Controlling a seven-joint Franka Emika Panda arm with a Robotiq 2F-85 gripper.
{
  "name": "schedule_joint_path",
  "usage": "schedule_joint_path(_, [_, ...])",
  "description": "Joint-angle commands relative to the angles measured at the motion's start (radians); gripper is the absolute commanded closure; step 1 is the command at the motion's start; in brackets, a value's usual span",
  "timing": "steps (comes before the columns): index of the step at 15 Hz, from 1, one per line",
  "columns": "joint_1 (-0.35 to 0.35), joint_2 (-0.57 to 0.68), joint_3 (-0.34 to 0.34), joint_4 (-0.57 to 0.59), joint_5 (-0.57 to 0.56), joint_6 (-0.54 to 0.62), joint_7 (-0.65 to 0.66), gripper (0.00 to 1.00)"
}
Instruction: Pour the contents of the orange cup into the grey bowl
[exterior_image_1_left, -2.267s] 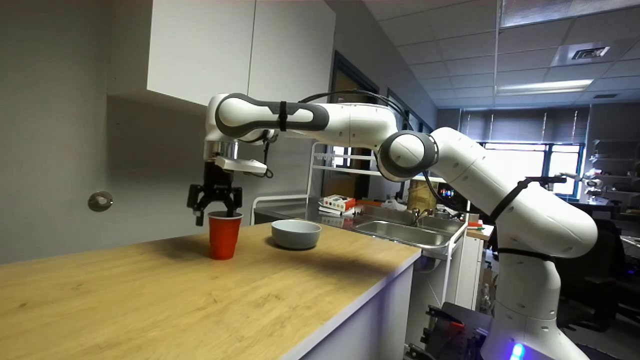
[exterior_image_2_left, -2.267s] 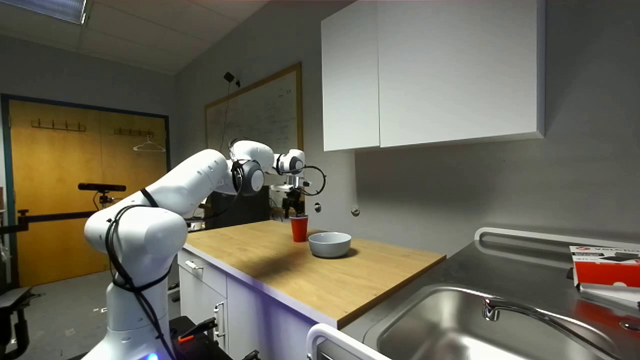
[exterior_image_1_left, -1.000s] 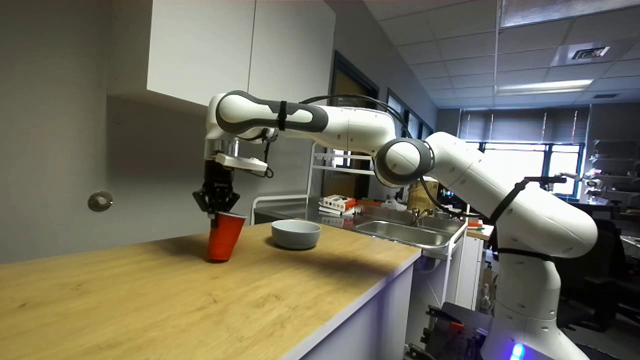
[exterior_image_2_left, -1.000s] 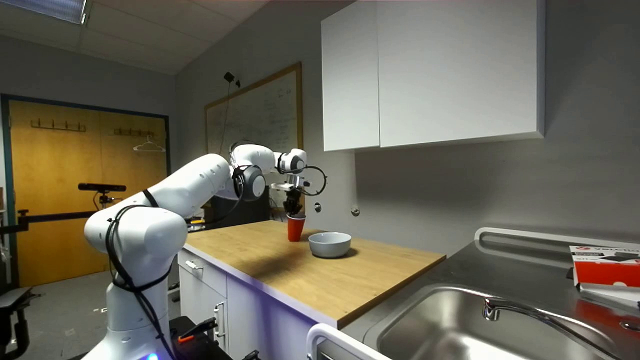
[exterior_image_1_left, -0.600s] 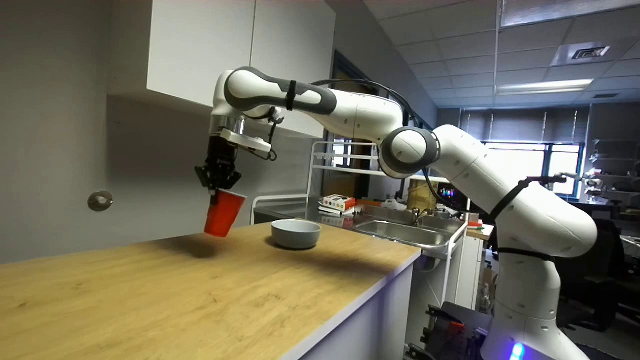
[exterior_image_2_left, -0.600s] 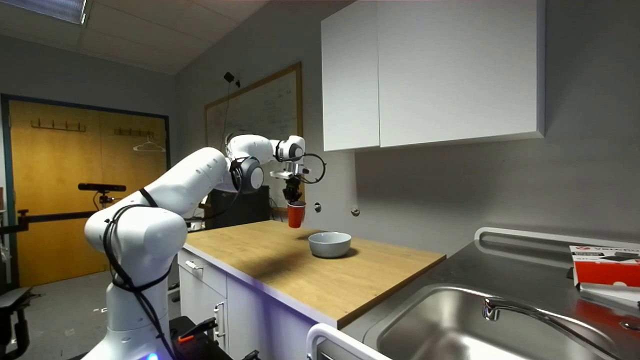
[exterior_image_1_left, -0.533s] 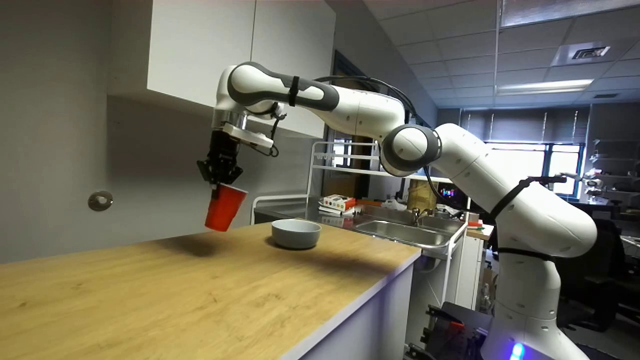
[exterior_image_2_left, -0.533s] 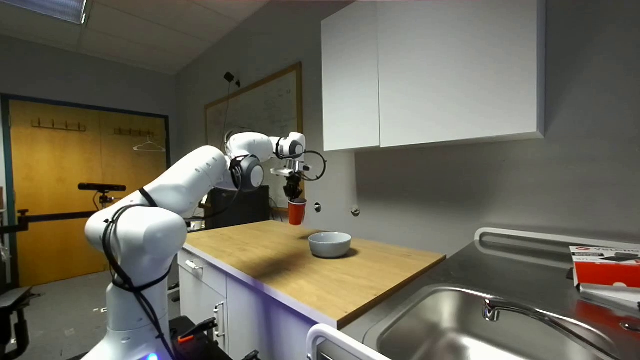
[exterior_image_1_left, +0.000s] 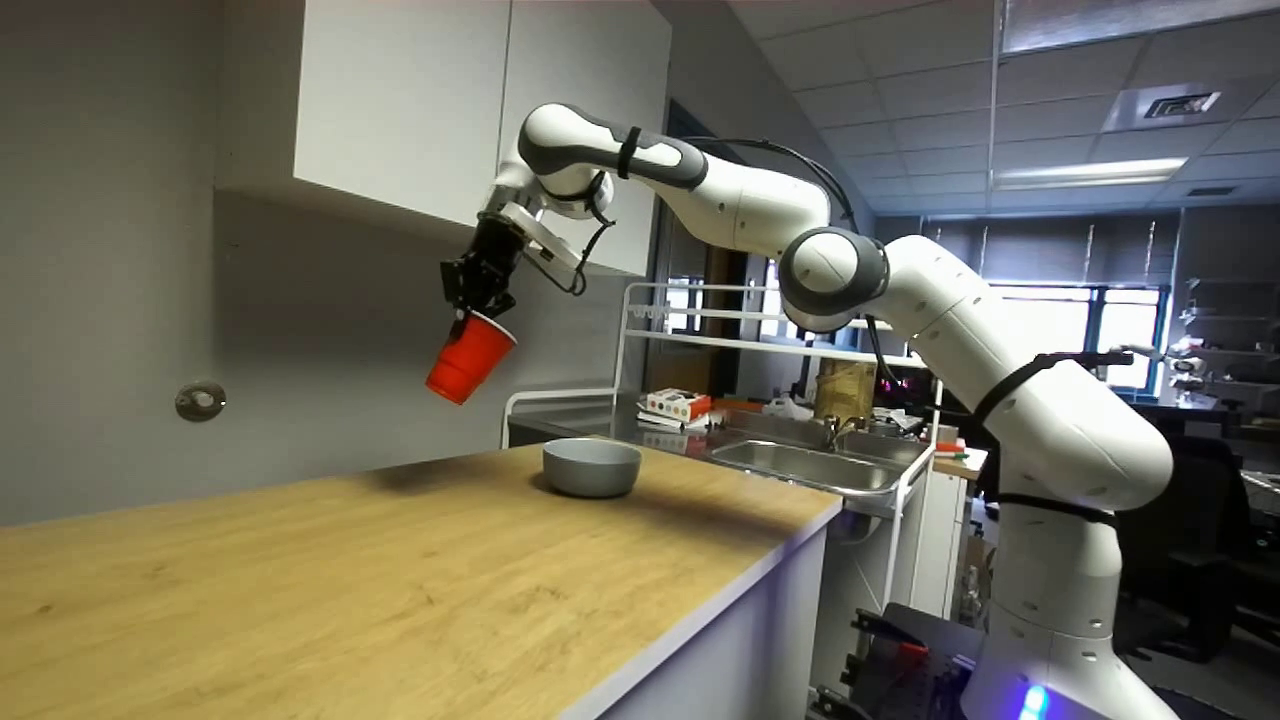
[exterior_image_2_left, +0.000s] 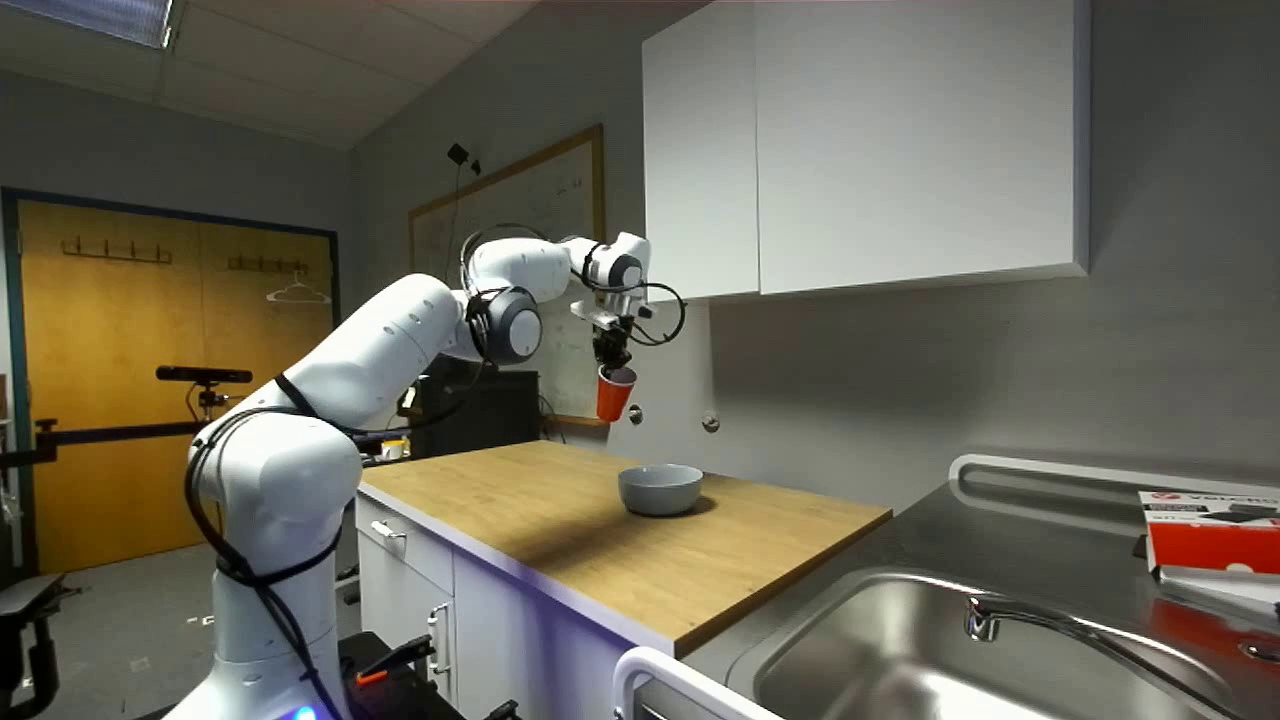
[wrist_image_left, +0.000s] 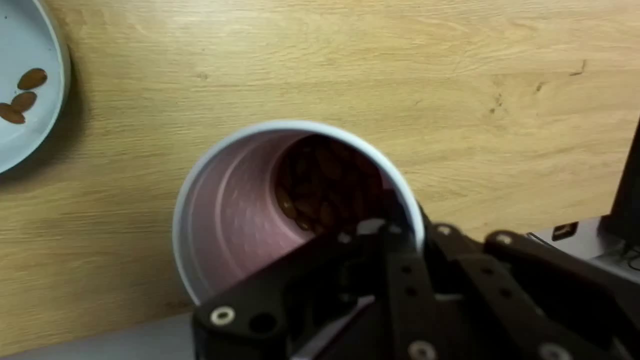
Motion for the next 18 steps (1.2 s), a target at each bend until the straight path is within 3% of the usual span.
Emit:
schedule_joint_path(1, [-0.126, -0.056, 0.042, -0.133, 0.117, 0.044, -0.106, 0.99])
schedule_joint_path(6, [-0.288, -0.139, 0.046, -0.357, 0.266, 0.102, -0.270, 0.99])
schedule_joint_path(9, [-0.352, -0.199, 0.037, -0.488, 0.353, 0.157, -0.332, 0.99])
schedule_joint_path(14, [-0.422, -0.316, 0.034, -0.717, 0.540, 0.311, -0.405, 0.99])
schedule_joint_path(18, [-0.399, -0.409, -0.039, -0.904, 0.772, 0.400, -0.493, 0.99])
